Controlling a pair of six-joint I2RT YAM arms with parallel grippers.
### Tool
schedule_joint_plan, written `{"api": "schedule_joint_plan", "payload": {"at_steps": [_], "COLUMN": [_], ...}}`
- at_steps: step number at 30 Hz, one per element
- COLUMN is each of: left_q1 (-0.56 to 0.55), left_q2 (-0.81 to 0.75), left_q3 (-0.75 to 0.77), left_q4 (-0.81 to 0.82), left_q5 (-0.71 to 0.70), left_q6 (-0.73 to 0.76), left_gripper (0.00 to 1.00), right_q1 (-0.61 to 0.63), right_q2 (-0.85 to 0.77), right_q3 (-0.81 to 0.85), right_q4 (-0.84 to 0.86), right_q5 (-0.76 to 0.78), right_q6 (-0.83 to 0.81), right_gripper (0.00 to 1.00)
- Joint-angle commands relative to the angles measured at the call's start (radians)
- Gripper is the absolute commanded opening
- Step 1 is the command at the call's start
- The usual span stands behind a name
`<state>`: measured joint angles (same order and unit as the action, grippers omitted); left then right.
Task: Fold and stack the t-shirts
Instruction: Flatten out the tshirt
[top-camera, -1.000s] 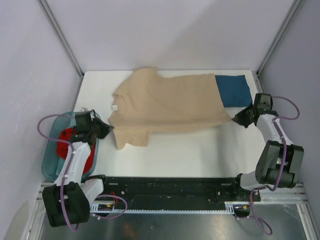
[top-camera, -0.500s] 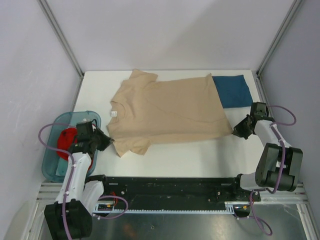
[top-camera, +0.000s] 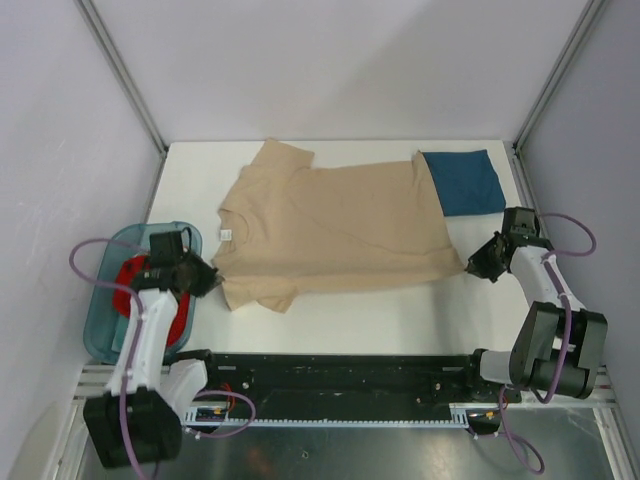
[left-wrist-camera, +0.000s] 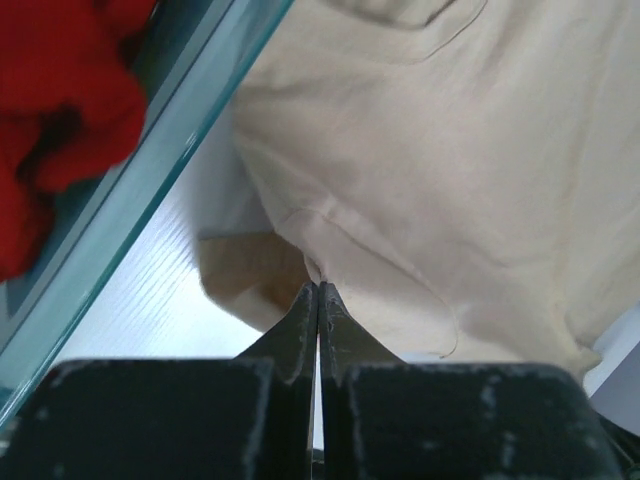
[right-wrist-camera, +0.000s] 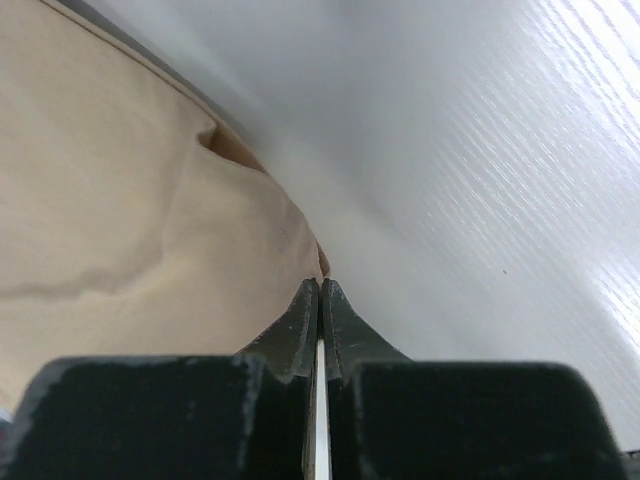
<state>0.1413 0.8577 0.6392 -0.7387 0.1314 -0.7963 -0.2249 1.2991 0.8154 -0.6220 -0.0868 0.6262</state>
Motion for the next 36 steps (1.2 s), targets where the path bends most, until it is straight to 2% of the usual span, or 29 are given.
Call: {"api": "schedule_joint_plan", "payload": {"at_steps": [1, 4, 6, 7, 10, 12, 14, 19, 22, 28, 36], "left_q1": [-0.003, -0.014, -0.027, -0.033, -0.055, -0.072, -0.1, -0.238, -0.285, -0.302, -0.302], "left_q2": [0.184, 0.327, 0.414, 0.449, 0.496, 0.483, 0.444, 0.33, 0.318, 0.426, 0.562], "left_q3": [0.215, 0.34, 0.402, 0.424, 0.449, 0.437, 0.405, 0.244, 0.156, 0.197, 0.288], "left_q4": [0.11, 0.164, 0.177, 0.18, 0.182, 0.181, 0.181, 0.179, 0.182, 0.196, 0.232], "left_q5": [-0.04, -0.036, -0.021, -0.013, -0.004, -0.01, -0.025, -0.166, -0.273, -0.375, -0.387], "left_q6": [0.1, 0.146, 0.173, 0.184, 0.213, 0.225, 0.222, 0.134, 0.06, 0.033, 0.079], "left_gripper": [0.0, 0.01, 0.09, 0.17, 0.51, 0.61, 0.6, 0.43, 0.39, 0.45, 0.52], "right_q1": [0.014, 0.03, 0.05, 0.062, 0.095, 0.115, 0.13, 0.144, 0.144, 0.147, 0.152], "right_q2": [0.063, 0.132, 0.176, 0.196, 0.238, 0.253, 0.264, 0.28, 0.284, 0.297, 0.319], "right_q3": [0.027, 0.064, 0.105, 0.125, 0.167, 0.181, 0.188, 0.192, 0.194, 0.195, 0.195], "right_q4": [0.104, 0.163, 0.172, 0.17, 0.17, 0.173, 0.178, 0.183, 0.187, 0.196, 0.215], "right_q5": [-0.03, -0.052, -0.051, -0.044, -0.032, -0.02, -0.008, 0.009, 0.005, -0.01, -0.033], "right_q6": [0.004, 0.026, 0.031, 0.032, 0.031, 0.03, 0.03, 0.025, 0.02, 0.015, 0.018], "right_gripper": [0.0, 0.0, 0.0, 0.0, 0.0, 0.0, 0.0, 0.0, 0.0, 0.0, 0.0]}}
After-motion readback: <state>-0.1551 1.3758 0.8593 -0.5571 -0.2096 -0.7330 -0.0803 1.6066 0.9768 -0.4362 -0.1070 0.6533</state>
